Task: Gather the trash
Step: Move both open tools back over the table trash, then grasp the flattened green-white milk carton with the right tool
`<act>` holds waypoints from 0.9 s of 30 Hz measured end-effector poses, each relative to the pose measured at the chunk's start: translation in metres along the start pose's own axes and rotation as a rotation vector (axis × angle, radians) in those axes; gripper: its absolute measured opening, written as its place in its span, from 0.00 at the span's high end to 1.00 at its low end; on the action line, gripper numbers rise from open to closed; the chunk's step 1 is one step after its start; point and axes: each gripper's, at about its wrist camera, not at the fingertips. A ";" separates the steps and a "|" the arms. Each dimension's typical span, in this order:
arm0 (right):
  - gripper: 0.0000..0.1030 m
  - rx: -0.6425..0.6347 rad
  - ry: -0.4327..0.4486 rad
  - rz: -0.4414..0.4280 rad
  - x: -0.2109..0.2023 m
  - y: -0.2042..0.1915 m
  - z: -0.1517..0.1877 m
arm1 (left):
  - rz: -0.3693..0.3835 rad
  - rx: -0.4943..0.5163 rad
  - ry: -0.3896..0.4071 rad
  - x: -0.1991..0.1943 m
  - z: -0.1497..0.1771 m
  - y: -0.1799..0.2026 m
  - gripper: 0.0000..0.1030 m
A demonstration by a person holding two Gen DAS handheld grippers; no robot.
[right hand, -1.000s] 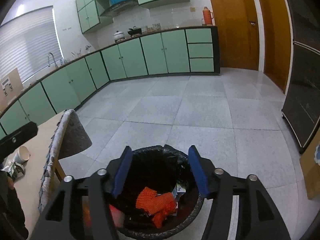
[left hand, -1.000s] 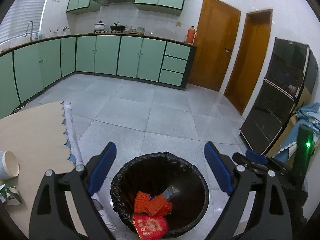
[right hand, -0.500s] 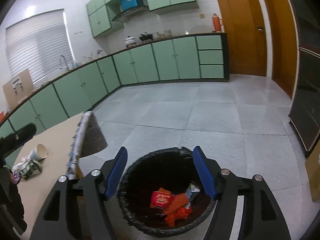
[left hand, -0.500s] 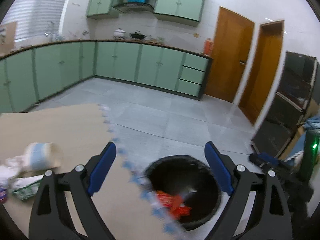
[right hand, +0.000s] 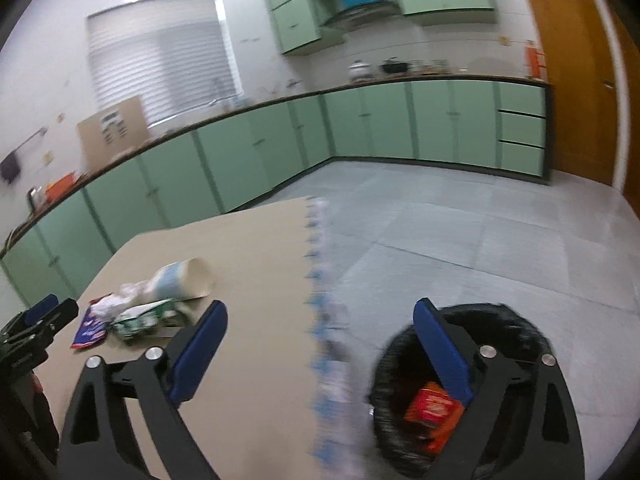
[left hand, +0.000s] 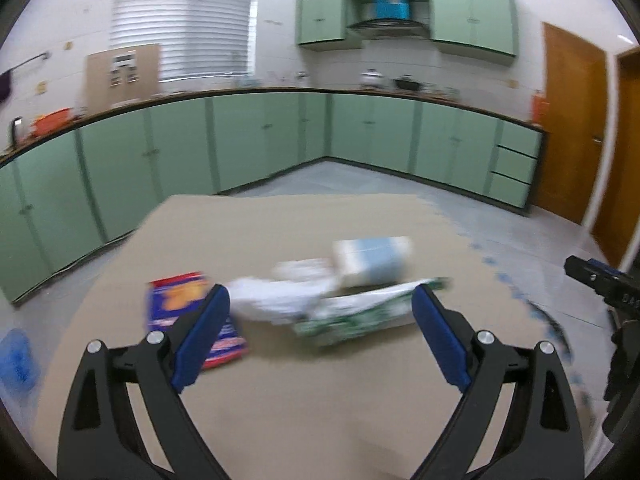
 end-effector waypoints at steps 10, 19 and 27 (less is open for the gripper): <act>0.07 -0.159 -0.099 -0.129 0.064 -0.102 -0.009 | -0.125 -0.098 -0.047 0.011 -0.009 -0.088 0.13; 0.07 -0.166 -0.160 -0.149 0.091 -0.116 -0.011 | -0.115 -0.138 -0.087 0.020 -0.005 -0.102 0.13; 0.07 -0.196 -0.188 -0.228 0.097 -0.119 -0.011 | -0.103 -0.137 -0.096 0.024 -0.004 -0.101 0.13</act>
Point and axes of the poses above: each gripper's, at about its wrist camera, not at the fingertips, and x roughly the way its jaws point, y to its right, z to its underside, and after that the axes turned 13 degrees about -x, right-handed
